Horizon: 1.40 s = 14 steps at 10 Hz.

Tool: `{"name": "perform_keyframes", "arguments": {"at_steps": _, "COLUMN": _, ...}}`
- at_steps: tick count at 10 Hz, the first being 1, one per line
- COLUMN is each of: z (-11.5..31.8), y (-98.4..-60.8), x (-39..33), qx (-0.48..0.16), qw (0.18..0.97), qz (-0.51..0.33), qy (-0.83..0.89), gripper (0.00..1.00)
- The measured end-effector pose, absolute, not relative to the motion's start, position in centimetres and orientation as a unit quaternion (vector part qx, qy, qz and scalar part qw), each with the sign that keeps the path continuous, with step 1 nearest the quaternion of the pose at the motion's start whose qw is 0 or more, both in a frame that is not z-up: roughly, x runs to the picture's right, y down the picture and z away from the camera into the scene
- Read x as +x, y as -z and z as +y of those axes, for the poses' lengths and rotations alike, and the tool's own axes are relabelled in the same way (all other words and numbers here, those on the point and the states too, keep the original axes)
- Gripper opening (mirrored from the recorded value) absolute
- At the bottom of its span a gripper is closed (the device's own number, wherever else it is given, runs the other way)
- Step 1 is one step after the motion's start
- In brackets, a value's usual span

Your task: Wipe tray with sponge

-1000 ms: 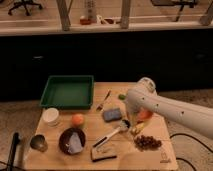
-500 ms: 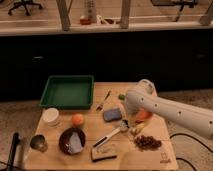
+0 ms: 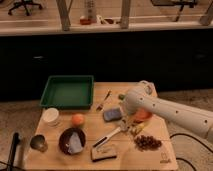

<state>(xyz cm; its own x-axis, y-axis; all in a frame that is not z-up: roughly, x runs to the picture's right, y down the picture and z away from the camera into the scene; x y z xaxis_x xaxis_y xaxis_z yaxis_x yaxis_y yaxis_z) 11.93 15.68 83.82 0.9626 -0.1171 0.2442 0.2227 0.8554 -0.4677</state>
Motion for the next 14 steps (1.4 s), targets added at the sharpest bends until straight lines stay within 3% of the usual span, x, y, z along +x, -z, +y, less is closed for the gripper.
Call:
{"name": "perform_keyframes", "arguments": {"at_steps": 6, "z": 15.3, "y": -82.0, "x": 7.1, "qx": -0.261, "qw": 0.956, "qz": -0.098, "qy": 0.089, "gripper": 0.80}}
{"name": "perform_keyframes", "arguments": {"at_steps": 14, "z": 14.7, "y": -85.0, "x": 3.5, "qx": -0.273, "qw": 0.948, "qz": -0.136, "qy": 0.087, "gripper": 0.80}}
